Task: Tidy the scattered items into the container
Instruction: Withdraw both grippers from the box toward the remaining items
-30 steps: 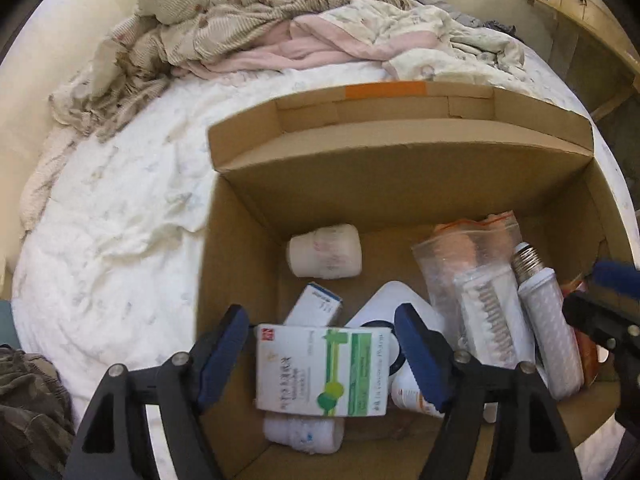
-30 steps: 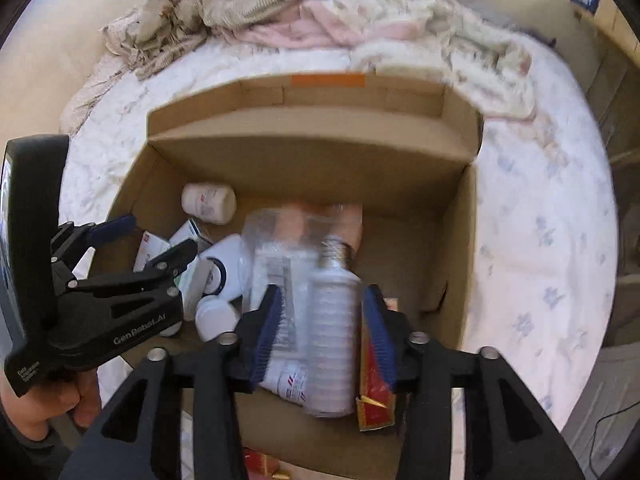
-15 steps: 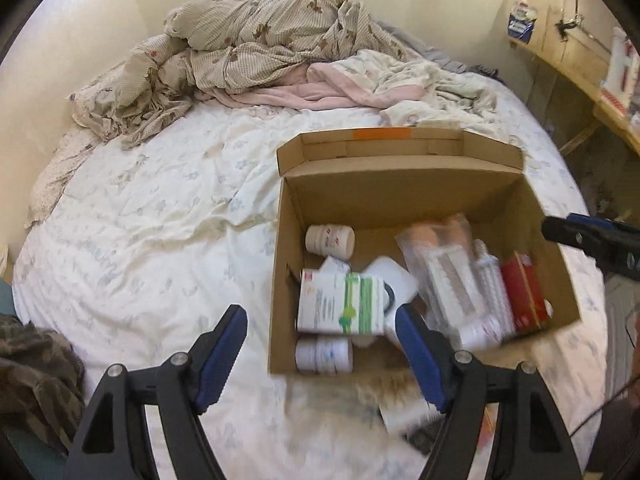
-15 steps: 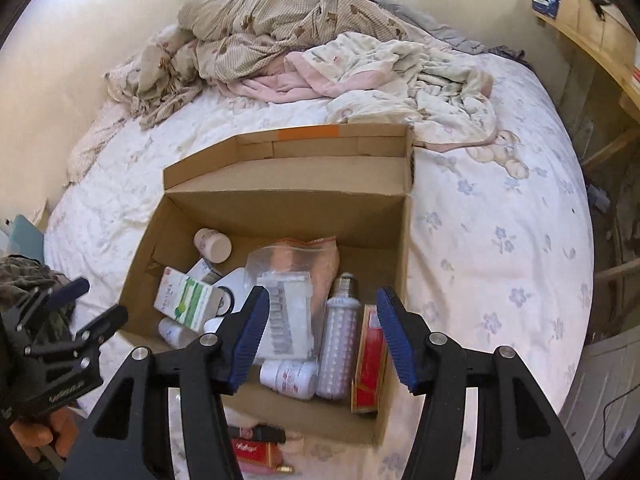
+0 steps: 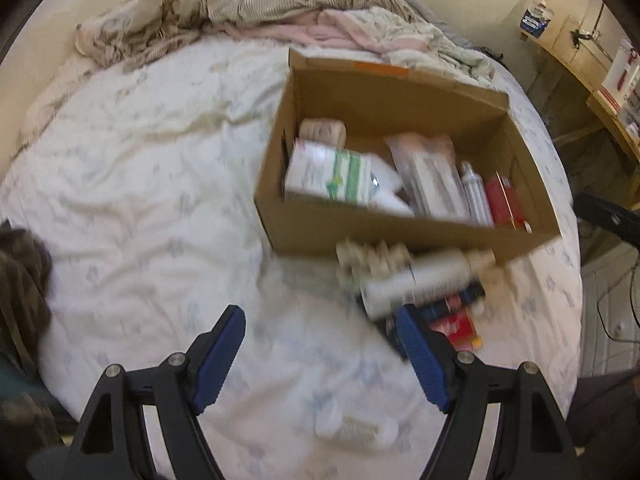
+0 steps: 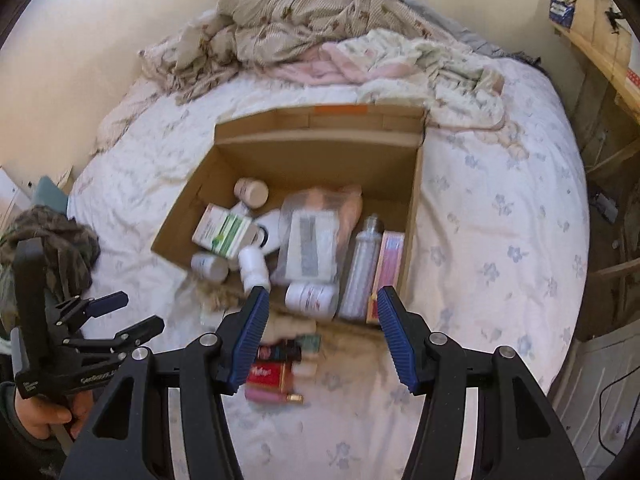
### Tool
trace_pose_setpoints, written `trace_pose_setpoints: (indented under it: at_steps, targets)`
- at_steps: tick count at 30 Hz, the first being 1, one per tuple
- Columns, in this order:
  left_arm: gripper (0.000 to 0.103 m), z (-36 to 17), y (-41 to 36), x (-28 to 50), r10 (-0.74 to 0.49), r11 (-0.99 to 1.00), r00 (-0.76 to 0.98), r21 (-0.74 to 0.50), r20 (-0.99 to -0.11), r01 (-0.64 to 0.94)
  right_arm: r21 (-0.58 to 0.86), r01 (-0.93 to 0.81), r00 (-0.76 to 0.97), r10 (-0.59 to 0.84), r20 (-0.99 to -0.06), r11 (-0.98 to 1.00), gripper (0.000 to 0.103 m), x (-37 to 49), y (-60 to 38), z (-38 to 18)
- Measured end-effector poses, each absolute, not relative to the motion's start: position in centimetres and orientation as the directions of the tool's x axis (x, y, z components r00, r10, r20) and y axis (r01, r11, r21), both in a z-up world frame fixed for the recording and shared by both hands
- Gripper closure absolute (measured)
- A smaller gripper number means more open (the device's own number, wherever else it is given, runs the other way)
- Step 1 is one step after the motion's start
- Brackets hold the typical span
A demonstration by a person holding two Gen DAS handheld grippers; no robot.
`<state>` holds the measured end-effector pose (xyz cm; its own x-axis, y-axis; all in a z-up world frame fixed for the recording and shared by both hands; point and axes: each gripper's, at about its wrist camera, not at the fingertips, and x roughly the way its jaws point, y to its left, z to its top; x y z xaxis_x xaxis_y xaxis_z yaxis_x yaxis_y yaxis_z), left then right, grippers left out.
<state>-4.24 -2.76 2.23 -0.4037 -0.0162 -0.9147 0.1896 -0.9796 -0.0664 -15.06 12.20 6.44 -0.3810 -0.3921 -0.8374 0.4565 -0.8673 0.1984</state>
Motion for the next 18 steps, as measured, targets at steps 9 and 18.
trace_pose_setpoints:
  at_steps: [9,18]
  targets:
    - [0.024,-0.4,-1.1,-0.2,0.049,-0.979,-0.316,-0.109,-0.947,0.174,0.212,0.500,-0.325,-0.409,-0.853,-0.840,0.042,-14.4,10.3,5.4]
    - [0.024,-3.6,2.3,0.7,-0.009,-1.000,-0.245,0.002,-0.969,0.027,0.269,0.535,-0.195,-0.427,-0.883,-0.801,0.025,-13.1,8.7,3.1]
